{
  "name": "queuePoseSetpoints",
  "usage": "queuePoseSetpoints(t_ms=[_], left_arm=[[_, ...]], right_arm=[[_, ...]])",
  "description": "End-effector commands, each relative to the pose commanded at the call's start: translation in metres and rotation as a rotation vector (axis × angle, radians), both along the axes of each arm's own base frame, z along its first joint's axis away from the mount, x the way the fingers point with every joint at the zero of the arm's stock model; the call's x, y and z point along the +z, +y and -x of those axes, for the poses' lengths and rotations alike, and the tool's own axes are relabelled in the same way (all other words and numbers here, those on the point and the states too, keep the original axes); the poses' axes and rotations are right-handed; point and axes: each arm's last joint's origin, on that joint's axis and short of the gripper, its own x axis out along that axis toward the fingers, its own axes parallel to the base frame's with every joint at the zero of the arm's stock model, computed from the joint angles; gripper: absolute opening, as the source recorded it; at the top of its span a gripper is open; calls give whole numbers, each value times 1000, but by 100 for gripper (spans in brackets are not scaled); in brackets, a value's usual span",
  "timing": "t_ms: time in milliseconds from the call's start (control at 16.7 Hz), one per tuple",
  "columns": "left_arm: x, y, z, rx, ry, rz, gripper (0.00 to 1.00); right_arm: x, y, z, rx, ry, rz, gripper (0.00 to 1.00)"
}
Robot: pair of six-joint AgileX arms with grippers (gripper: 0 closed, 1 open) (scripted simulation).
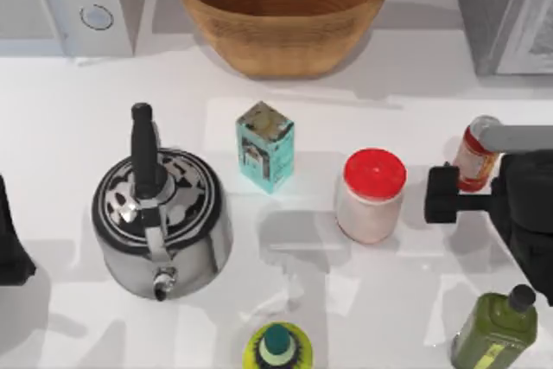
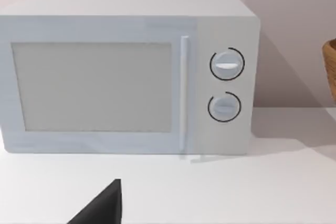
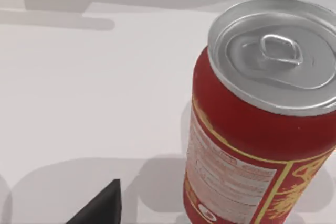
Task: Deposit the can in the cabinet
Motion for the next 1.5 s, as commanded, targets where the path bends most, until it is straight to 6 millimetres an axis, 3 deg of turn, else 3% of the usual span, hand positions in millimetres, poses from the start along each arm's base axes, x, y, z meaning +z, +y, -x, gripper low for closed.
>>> queuePoseSetpoints(t_ms=[180,600,900,1500], left_arm=[[0,0,0,0,0,0,100],[0,0,0,0,0,0,100],[0,0,0,0,0,0,100],[0,0,0,0,0,0,100]], right_arm=[[-1,-3,-7,1,21,7,100],[-26,0,-51,-1,-6,-4,100],[-28,2,-53,4,-13,-7,100],[-28,2,-53,4,-13,-7,25]])
